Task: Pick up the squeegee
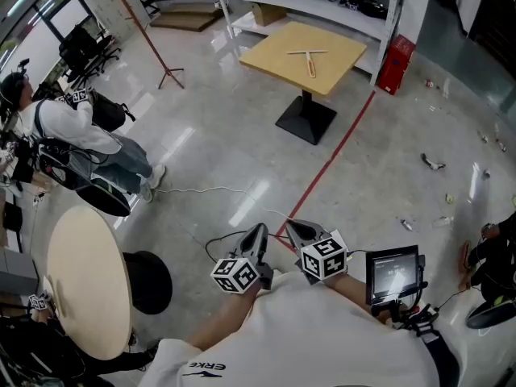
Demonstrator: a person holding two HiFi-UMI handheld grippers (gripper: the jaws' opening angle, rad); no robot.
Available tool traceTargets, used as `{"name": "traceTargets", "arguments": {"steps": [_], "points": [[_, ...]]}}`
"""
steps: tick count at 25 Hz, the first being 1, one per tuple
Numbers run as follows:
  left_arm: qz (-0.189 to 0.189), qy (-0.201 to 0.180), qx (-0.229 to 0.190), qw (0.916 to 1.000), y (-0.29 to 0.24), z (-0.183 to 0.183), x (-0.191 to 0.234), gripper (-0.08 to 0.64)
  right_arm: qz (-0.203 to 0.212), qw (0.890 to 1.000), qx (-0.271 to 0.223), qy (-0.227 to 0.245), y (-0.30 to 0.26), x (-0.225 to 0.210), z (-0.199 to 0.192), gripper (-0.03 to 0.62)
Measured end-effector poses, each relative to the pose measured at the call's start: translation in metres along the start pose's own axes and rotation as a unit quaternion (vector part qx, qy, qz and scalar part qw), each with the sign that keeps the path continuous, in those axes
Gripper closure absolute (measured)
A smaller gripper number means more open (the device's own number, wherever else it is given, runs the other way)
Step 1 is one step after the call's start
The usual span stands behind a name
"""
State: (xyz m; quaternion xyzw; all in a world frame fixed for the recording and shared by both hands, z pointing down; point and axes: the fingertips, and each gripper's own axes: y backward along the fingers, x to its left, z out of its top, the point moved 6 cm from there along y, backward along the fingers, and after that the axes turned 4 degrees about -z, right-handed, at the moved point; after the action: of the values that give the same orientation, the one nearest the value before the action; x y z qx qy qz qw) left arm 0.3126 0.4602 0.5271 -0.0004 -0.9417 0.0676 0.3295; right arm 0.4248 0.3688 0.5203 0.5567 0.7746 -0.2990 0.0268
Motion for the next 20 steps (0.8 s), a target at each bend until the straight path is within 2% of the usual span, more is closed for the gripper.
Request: {"name": "traceTargets", "arguments": {"steps": [9,14,20], "points": [[0.058,0.006,-0.033,0.9978,0.047,-0.004,-0.003,0.555,0.053,0.998,0.020,0.011,0.001,0.030,-0.014,0.589],[0.081,0.014,-0.050,0.9953,0.042,-0.008,0.053,0.555,0.071,0.997,0.035,0.023,-0.054,0.025,-0.028,0.589],[0.088,0.019,-0.073,0.9933,0.054,0.033,0.064,0.555,0.084,0.994,0.052,0.044,-0.072,0.056,-0.002,0.589]]}}
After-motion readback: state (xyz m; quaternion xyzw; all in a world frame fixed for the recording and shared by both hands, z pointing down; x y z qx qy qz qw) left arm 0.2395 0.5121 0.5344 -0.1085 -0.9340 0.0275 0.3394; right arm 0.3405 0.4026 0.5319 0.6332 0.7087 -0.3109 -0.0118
